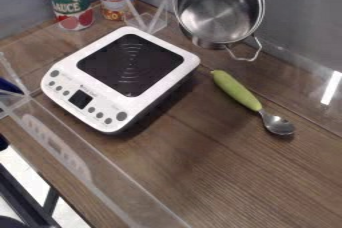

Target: Put silver pot on the white and black stove top

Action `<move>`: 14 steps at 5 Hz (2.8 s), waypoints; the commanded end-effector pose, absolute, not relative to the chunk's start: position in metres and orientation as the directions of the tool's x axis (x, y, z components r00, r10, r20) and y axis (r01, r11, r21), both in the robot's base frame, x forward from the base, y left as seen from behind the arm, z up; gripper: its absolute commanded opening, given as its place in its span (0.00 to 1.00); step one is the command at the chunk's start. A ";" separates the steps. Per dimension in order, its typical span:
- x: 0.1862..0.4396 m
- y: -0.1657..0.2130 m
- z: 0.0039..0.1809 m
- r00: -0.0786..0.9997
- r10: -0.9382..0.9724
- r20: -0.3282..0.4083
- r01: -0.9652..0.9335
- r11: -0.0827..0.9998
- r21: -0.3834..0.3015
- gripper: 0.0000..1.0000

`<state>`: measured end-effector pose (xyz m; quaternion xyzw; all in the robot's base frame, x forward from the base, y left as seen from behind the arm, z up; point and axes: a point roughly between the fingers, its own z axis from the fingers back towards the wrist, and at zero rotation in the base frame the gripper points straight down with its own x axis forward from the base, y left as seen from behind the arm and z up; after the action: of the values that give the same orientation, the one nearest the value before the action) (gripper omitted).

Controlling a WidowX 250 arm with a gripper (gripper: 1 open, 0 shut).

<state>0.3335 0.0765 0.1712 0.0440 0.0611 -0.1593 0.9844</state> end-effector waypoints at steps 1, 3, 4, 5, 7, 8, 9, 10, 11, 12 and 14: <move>0.332 0.074 0.195 0.948 -0.306 -0.087 0.315 0.942 0.119 0.00; 0.331 0.076 0.202 0.948 -0.300 -0.107 0.313 0.939 0.140 0.00; 0.331 0.075 0.204 0.947 -0.299 -0.117 0.314 0.937 0.150 0.00; 0.323 0.101 0.206 0.954 -0.261 -0.147 0.284 0.944 0.167 0.00; 0.317 0.122 0.197 0.953 -0.234 -0.191 0.273 0.938 0.212 1.00; 0.316 0.106 0.187 0.945 -0.255 -0.204 0.297 0.930 0.216 1.00; 0.320 0.098 0.172 0.939 -0.259 -0.224 0.308 0.926 0.220 1.00; 0.323 0.099 0.162 0.938 -0.249 -0.239 0.301 0.929 0.214 1.00; 0.328 0.102 0.150 0.939 -0.233 -0.252 0.289 0.933 0.213 1.00; 0.335 0.109 0.139 0.942 -0.217 -0.255 0.274 0.937 0.217 1.00; 0.348 0.123 0.124 0.944 -0.209 -0.254 0.267 0.938 0.222 1.00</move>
<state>0.3436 0.1173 0.1041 0.1104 0.1418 -0.1267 0.9755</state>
